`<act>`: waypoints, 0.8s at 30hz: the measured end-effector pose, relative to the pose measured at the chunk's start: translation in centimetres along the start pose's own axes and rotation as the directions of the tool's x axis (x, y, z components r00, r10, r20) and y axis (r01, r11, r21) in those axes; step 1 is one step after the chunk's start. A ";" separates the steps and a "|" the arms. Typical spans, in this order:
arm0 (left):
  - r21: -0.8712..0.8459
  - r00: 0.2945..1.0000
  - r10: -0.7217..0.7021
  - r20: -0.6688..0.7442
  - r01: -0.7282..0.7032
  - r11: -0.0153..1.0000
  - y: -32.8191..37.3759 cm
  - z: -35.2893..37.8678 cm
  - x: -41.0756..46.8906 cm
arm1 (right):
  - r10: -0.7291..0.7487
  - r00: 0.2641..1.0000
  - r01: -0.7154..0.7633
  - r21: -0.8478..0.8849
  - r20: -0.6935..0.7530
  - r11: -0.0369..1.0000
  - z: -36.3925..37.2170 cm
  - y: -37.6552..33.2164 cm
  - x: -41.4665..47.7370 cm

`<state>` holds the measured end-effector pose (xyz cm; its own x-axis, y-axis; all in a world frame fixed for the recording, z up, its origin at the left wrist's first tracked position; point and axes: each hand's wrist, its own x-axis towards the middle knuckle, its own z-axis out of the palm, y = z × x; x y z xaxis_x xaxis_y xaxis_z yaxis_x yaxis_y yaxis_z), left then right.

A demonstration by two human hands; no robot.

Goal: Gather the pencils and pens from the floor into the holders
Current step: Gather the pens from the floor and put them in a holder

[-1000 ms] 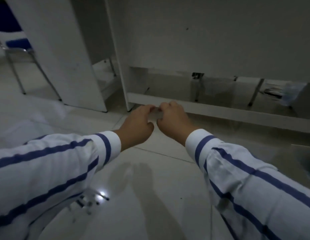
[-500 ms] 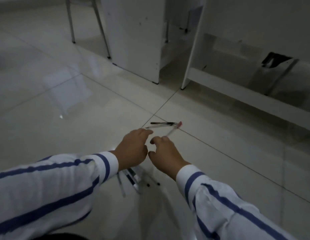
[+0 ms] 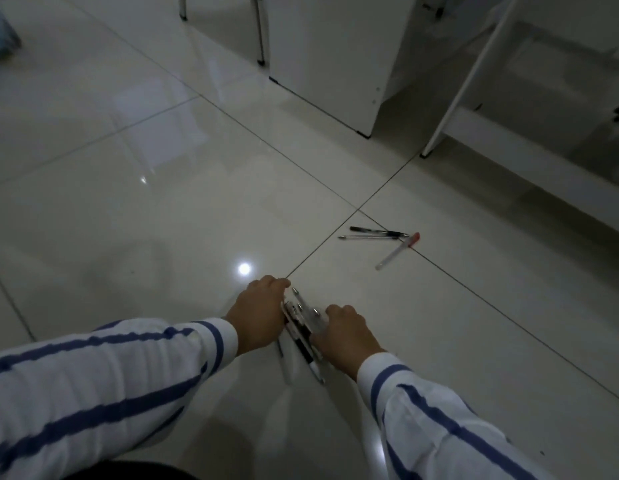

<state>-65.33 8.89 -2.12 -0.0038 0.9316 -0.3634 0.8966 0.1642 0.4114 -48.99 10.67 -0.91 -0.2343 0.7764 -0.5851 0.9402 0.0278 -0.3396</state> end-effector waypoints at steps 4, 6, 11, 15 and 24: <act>-0.154 0.989 -0.140 0.043 0.145 0.977 -1.5 0.8 0.3 | 0.018 1.000 -0.018 -0.064 -0.001 0.998 1.2 -0.3 0.9; -0.216 0.979 -0.189 0.072 0.200 0.956 -1.9 1.3 0.3 | 0.010 1.000 -0.011 -0.082 -0.008 0.997 2.0 -0.7 1.4; -0.307 0.974 -0.197 0.111 0.222 0.925 -2.1 2.6 0.3 | 0.051 0.996 -0.055 -0.044 -0.080 0.998 2.9 -1.4 3.0; -0.373 0.972 -0.200 0.123 0.232 0.898 -2.2 3.2 0.9 | 0.090 0.991 -0.090 0.003 -0.099 0.996 3.0 -1.5 4.0; -0.544 0.964 -0.257 0.067 0.251 0.801 -1.4 2.6 1.7 | 0.077 0.997 -0.078 0.130 0.011 0.989 0.5 -1.4 4.7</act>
<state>-65.42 9.37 -5.51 -0.2042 0.8341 -0.5124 0.4760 0.5420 0.6926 -51.50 13.94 -3.54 -0.1637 0.7695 -0.6173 0.9155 -0.1146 -0.3856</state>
